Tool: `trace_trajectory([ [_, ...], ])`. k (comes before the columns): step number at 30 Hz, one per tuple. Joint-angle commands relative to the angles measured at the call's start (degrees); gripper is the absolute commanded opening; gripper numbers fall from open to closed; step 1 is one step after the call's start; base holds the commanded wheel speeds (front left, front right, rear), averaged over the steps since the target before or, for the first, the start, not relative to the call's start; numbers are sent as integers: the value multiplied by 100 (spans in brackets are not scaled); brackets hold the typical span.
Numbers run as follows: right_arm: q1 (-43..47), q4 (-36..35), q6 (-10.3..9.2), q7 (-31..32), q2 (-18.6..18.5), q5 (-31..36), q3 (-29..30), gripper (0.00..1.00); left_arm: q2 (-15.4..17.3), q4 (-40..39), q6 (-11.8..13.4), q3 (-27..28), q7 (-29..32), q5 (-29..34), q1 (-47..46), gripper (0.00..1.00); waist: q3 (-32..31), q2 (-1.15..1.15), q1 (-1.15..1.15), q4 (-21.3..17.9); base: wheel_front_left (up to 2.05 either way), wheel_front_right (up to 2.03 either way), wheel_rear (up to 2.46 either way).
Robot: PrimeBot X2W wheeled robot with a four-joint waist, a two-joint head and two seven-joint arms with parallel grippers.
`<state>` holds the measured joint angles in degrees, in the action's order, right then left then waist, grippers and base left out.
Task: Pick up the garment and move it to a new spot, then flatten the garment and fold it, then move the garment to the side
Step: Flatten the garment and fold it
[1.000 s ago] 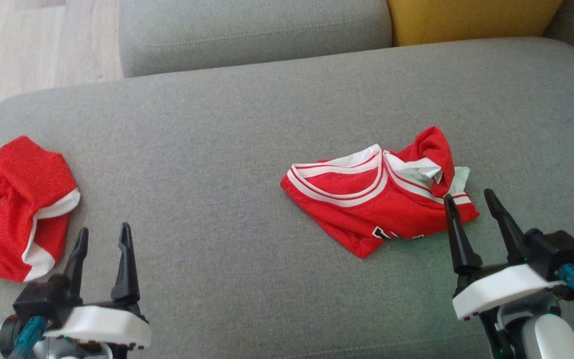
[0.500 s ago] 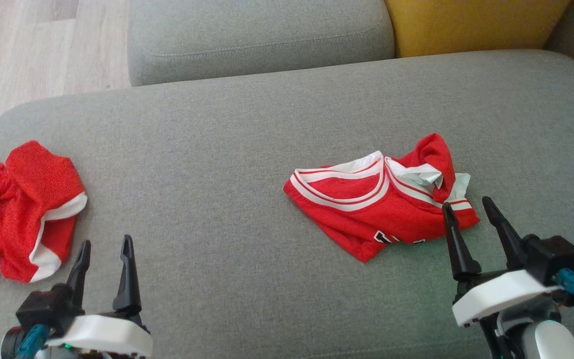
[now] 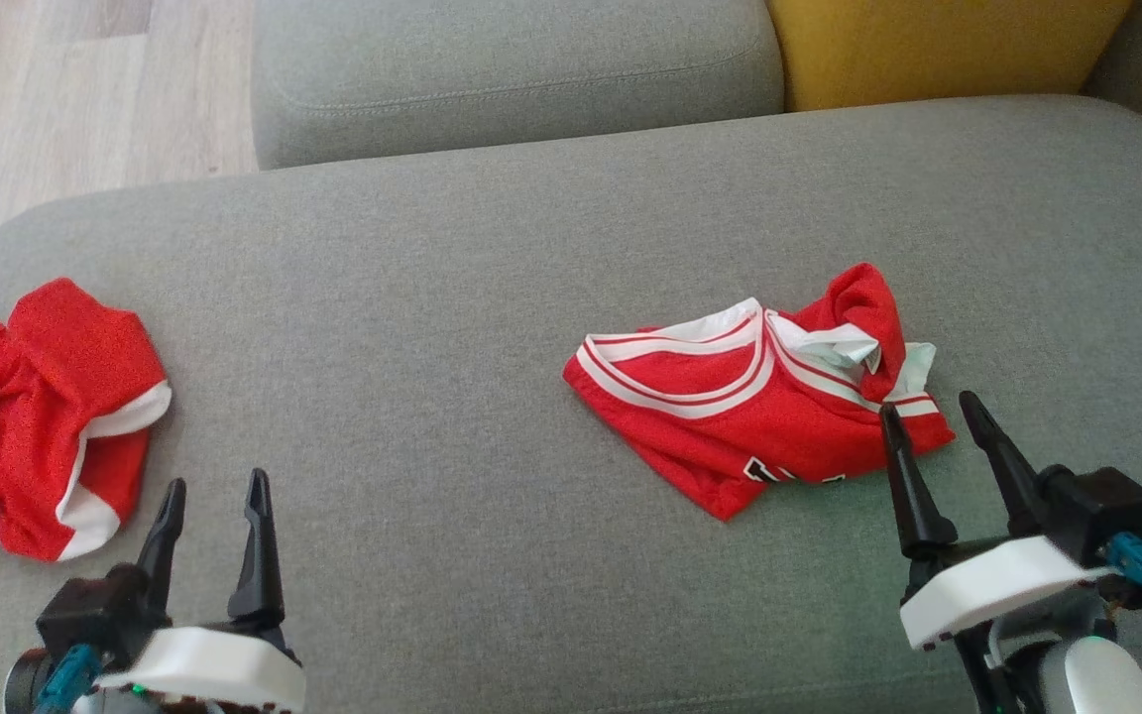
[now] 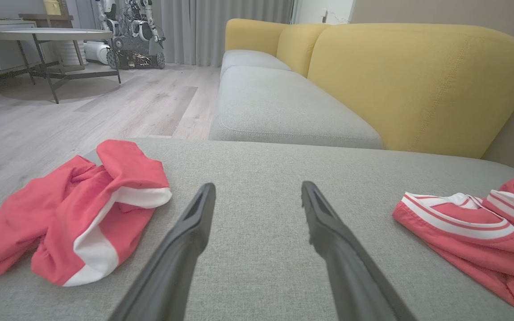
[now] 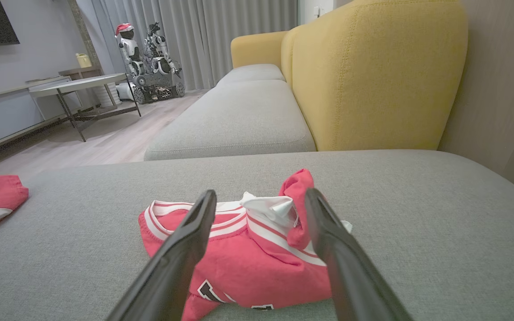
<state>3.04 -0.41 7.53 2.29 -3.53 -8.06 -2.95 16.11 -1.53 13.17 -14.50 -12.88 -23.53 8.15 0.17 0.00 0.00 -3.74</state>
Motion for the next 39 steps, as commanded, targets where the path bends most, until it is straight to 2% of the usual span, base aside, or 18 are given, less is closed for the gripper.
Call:
trace_trajectory([
  [1,-150,-232,-4,4,-60,17,-125,100,145,-156,25,189,-17,-18,-246,100,5,0,0,-2,0,0,0],
  [17,-266,-136,-4,28,-102,6,-206,100,133,-152,17,93,-20,-23,-406,100,192,0,0,75,0,0,0],
  [24,-799,321,-4,79,-385,41,-873,100,115,-128,-80,-35,-9,38,-788,100,577,0,0,286,0,0,0],
  [33,-1975,1583,-4,170,-831,-40,-2107,100,-37,62,-208,-208,-98,152,-1374,100,1033,0,0,629,0,0,0],
  [39,-2388,2087,-4,211,-987,-145,-2456,100,-144,151,-255,-240,-152,193,-1573,100,1158,0,0,771,0,0,0],
])
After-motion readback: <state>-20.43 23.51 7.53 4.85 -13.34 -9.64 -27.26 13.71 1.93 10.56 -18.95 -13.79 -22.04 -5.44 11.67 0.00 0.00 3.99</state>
